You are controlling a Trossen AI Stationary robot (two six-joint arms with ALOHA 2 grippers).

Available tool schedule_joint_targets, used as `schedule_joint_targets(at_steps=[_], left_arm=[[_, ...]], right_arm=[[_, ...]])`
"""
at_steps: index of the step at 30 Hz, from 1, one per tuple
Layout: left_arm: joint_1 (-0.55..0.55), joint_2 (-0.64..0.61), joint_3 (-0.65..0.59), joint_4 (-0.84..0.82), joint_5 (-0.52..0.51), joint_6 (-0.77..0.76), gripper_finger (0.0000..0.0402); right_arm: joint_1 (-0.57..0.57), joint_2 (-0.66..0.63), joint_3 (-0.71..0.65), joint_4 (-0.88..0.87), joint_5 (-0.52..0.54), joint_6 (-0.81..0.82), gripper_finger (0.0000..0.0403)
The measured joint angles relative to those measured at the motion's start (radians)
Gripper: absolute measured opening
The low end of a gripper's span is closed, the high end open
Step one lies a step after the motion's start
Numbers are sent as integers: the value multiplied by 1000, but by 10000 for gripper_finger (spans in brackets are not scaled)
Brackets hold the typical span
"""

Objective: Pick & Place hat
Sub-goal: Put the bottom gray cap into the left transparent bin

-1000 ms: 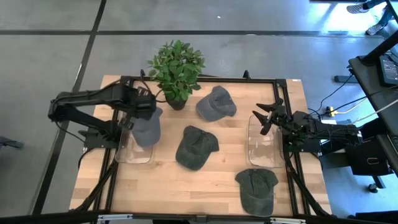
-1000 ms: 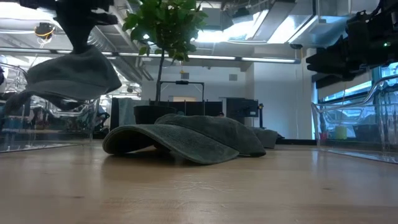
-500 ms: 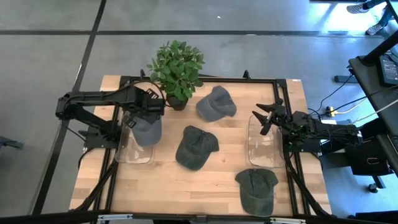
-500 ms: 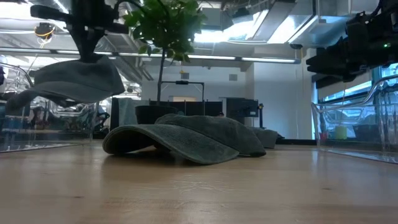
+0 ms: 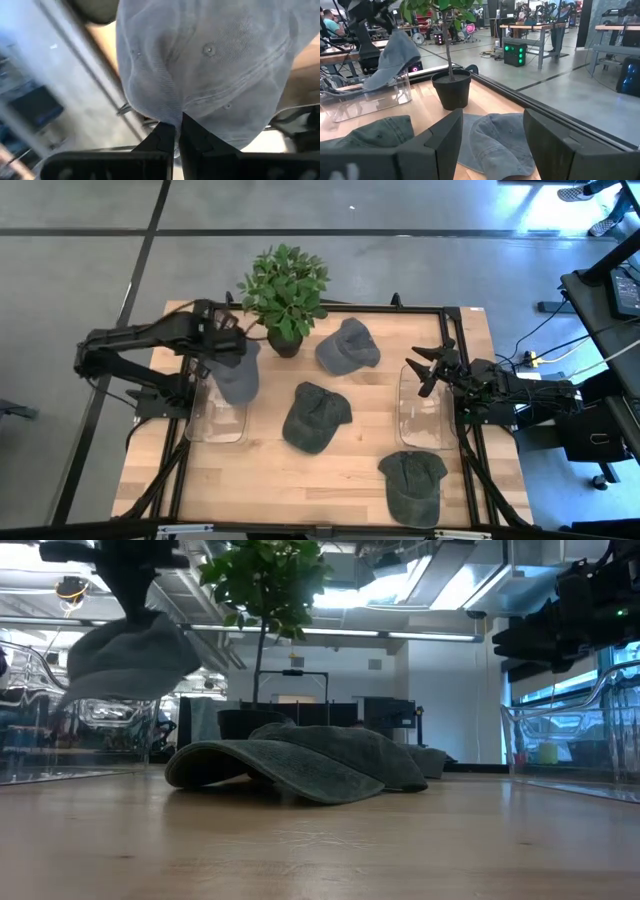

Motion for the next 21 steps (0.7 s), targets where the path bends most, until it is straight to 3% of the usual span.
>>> schedule_joint_targets(at_steps=[10, 14, 18, 21], left_arm=[[39, -82, 0, 0, -15, 0, 4], [50, -101, 0, 1, -89, 77, 4], [67, -106, 0, 0, -17, 110, 4], [50, -103, 0, -1, -21, 139, 4]], right_arm=[[0, 0, 0, 0, 0, 19, 209], [0, 0, 0, 0, 0, 22, 209], [0, 0, 0, 0, 0, 27, 209], [0, 0, 0, 0, 0, 28, 209]])
